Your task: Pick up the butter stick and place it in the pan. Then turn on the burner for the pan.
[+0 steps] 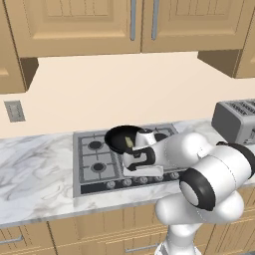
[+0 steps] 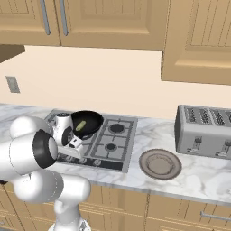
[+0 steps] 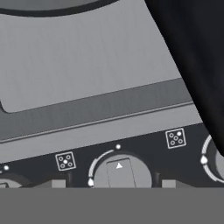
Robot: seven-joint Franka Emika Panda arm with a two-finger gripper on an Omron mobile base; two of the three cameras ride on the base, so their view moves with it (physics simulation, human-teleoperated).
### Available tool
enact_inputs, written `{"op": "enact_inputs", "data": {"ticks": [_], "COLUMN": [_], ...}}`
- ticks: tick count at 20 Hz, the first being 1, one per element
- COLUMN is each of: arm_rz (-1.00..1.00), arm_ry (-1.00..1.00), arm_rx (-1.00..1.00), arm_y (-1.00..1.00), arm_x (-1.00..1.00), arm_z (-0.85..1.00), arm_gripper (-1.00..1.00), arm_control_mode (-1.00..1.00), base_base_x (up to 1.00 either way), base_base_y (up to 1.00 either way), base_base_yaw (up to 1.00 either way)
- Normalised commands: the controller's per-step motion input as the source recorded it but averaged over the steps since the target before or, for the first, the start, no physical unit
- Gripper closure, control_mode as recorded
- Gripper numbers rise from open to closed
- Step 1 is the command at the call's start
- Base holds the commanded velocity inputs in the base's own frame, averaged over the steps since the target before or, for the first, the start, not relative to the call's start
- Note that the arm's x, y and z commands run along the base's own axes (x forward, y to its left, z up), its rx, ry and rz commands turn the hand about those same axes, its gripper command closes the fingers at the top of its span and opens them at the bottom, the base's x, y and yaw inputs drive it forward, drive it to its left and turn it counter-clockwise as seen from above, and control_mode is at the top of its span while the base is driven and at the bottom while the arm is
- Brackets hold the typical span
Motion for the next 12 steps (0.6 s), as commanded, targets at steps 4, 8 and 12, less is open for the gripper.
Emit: {"op": "enact_inputs", "data": {"ticks": [4,8,12], "arm_rz": [0.00,0.03,0.30], "arm_ry": [0.00,0.00,0.00], "arm_rx": [0.00,0.00,0.00], "arm_y": [0.00,0.00,0.00], "arm_x": [0.00,-0.01,-0.08], "arm_z": [-0.01,-0.04,-0.08], "arm_gripper": [1.00,1.00,1.00], "arm_control_mode": [-1.00,-1.00,-1.00], "base_base_x": [0.00,0.00,0.00], "base_base_y": [0.00,0.00,0.00], "base_base_yaw": [0.00,0.00,0.00]}}
